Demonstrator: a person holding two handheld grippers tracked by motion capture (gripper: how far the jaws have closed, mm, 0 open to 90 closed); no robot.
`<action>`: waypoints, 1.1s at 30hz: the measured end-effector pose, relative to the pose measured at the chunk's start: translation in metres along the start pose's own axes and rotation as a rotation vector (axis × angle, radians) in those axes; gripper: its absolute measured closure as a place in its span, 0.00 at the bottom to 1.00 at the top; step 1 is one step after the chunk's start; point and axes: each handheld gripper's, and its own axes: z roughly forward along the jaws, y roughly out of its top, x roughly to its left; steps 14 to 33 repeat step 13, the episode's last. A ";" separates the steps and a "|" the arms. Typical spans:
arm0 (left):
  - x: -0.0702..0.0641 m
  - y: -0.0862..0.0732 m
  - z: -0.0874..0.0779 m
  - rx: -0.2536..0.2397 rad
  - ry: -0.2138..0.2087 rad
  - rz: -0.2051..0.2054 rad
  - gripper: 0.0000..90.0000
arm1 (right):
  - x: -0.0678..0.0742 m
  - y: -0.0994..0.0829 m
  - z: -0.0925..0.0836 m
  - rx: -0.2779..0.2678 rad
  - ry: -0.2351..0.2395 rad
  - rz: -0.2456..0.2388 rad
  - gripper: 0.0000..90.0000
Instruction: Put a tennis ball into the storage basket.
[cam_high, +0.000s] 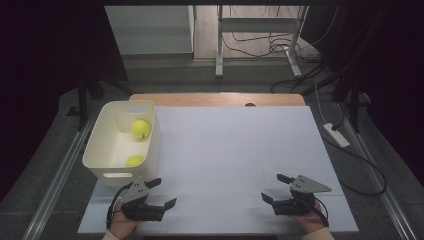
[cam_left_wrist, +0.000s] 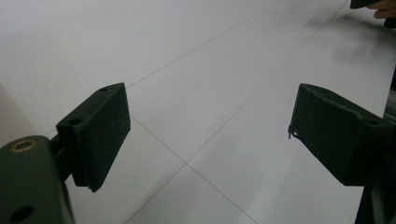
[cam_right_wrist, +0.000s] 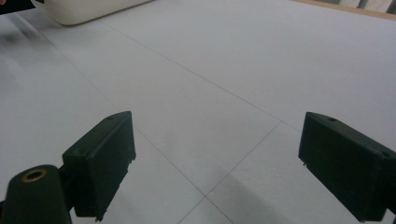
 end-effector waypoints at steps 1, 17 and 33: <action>0.000 0.000 0.000 0.000 0.003 0.001 0.15 | 0.000 0.000 0.000 0.002 0.002 -0.002 0.12; 0.002 0.000 0.000 0.001 0.016 -0.003 0.15 | 0.001 -0.001 0.001 0.009 0.010 -0.004 0.12; 0.002 0.000 0.000 0.001 0.016 -0.003 0.15 | 0.001 -0.001 0.001 0.009 0.010 -0.004 0.12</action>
